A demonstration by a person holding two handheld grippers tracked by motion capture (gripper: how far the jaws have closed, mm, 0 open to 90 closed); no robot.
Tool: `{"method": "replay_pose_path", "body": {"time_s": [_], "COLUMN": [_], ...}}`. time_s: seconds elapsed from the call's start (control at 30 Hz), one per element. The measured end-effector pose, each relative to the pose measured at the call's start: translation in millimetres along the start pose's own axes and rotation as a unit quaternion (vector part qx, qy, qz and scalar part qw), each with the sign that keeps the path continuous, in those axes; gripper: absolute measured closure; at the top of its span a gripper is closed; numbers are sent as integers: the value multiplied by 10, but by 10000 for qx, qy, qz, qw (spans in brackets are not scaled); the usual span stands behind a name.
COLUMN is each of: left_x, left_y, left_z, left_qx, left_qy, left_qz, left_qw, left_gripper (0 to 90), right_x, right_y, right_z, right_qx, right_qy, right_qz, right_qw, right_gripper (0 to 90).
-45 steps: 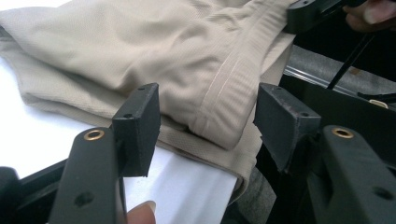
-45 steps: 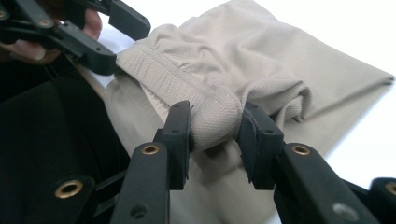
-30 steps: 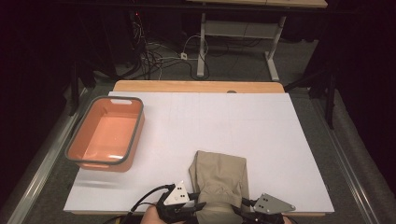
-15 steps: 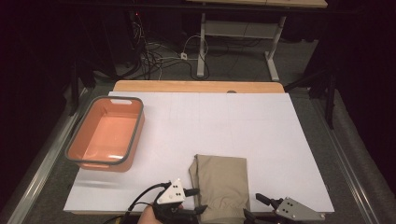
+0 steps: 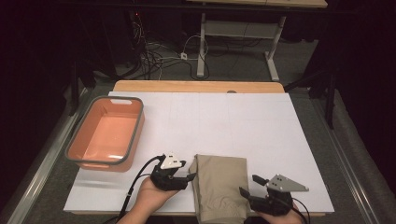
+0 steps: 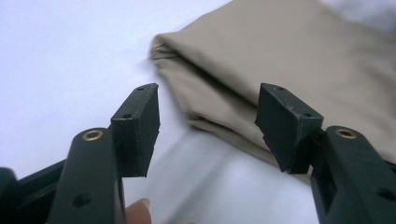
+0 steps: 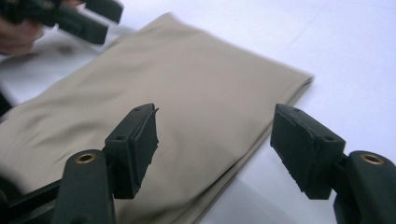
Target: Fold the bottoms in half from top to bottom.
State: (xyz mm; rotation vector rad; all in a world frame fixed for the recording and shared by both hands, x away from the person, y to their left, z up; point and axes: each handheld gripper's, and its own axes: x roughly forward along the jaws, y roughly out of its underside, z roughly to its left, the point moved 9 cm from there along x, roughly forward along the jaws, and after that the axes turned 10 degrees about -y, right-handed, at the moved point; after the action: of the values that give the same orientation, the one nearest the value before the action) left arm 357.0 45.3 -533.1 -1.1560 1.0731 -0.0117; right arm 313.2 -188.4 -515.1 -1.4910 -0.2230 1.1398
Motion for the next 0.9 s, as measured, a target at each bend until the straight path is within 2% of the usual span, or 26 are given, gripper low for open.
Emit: {"method": "replay_pose_path", "body": {"time_s": [0.1, 0.13, 0.23, 0.3, 0.37, 0.43, 0.53, 0.73, 0.83, 0.9], "left_x": [95, 133, 137, 139, 135, 131, 121, 107, 99, 87], "left_y": [-2, 30, 42, 50, 56, 62, 69, 69, 61, 47], "left_z": [36, 47, 52, 22, -8, -41, -64, -62, -56, -44], "left_qx": [-84, -79, -181, -100, -8, 95, 234, 254, 219, 241], "left_qy": [18, 12, 38, 1, 55, 90, 105, 137, 135, 116], "left_qz": [143, 277, 227, 208, 209, 191, 165, 132, 78, 8], "left_qw": [9999, 9996, 9996, 9997, 9998, 9997, 9995, 9995, 9996, 9996], "left_gripper": [427, 448, 538, 599, 682, 753, 814, 830, 831, 835], "right_x": [140, 190, 346, 411, 430, 453, 454, 463, 470, 472], "right_y": [-74, -86, -75, -63, -79, -60, -56, -46, -42, -44], "right_z": [-170, -221, -352, -425, -456, -440, -389, -314, -275, -256], "right_qx": [68, 160, 189, 257, 345, 246, 224, 240, 304, 246], "right_qy": [203, 231, 419, 561, 612, 632, 523, 214, -3, -79], "right_qz": [194, 235, 502, 654, 654, 780, 724, 725, 751, 754], "right_qw": [9996, 9993, 9977, 9960, 9954, 9946, 9958, 9969, 9967, 9968], "right_gripper": [323, 323, 323, 334, 348, 387, 499, 676, 800, 835]}}
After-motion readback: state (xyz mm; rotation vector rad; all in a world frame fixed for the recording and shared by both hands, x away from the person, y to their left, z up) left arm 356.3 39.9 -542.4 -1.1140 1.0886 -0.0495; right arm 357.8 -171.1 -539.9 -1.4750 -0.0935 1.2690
